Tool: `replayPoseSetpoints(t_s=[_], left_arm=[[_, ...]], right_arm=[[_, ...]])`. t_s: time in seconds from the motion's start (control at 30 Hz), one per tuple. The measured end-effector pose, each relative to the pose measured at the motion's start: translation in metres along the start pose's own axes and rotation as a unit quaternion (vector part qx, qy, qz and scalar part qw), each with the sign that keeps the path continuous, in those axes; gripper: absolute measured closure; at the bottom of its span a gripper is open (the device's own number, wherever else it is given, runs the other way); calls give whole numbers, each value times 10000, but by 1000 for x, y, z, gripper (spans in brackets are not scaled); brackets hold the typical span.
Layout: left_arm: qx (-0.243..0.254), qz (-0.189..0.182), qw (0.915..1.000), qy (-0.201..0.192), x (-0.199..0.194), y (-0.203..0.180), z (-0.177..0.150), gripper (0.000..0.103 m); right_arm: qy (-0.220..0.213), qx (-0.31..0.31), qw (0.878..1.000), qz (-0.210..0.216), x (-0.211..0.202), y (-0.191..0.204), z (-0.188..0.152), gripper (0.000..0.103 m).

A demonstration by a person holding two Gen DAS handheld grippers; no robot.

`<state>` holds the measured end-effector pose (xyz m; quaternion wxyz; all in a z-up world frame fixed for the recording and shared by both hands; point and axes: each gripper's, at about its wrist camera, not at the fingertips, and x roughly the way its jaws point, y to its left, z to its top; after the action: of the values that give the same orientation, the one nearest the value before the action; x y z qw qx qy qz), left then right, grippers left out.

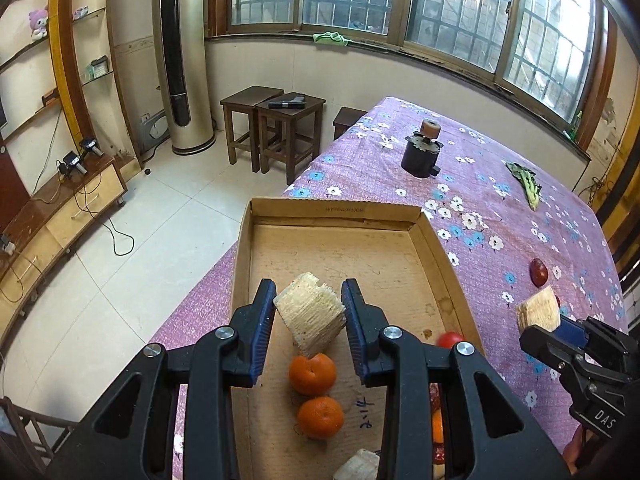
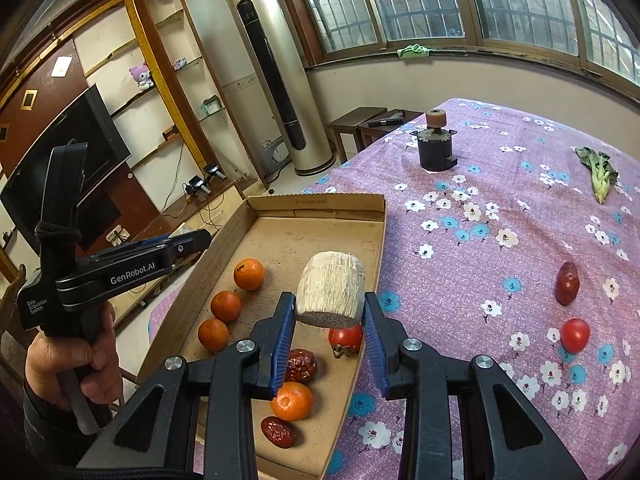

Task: Organize fruits
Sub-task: 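Carry both wooden blocks into the cardboard tray and open both tools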

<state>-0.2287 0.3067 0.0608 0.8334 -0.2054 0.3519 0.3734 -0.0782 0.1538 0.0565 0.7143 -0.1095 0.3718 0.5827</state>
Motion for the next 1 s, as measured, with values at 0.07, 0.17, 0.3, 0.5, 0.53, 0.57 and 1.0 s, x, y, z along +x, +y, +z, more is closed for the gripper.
replayPoseSetpoints(t_s=[0.07,0.17,0.3,0.5,0.53,0.57,1.0], left_arm=[[7,2,10000,6,2,0,2,72],[31,32,10000,-9,4,1,6,72],[58,107,9999,-9,11,3,12,72],[81,206,9996,170,33,6,21,72],[73,216,9995,235,40,6,22,72],[61,216,9994,273,43,6,24,72],[-19,379,9951,914,92,6,25,72]], right_arm=[[12,0,10000,6,2,-1,1,69],[20,8,10000,16,5,-1,2,69],[36,-3,10000,29,9,0,4,69],[215,-126,9996,100,28,7,7,69],[270,-162,9994,118,33,10,7,69],[355,-214,9990,147,40,13,8,69],[1118,-828,9900,256,101,44,-4,69]])
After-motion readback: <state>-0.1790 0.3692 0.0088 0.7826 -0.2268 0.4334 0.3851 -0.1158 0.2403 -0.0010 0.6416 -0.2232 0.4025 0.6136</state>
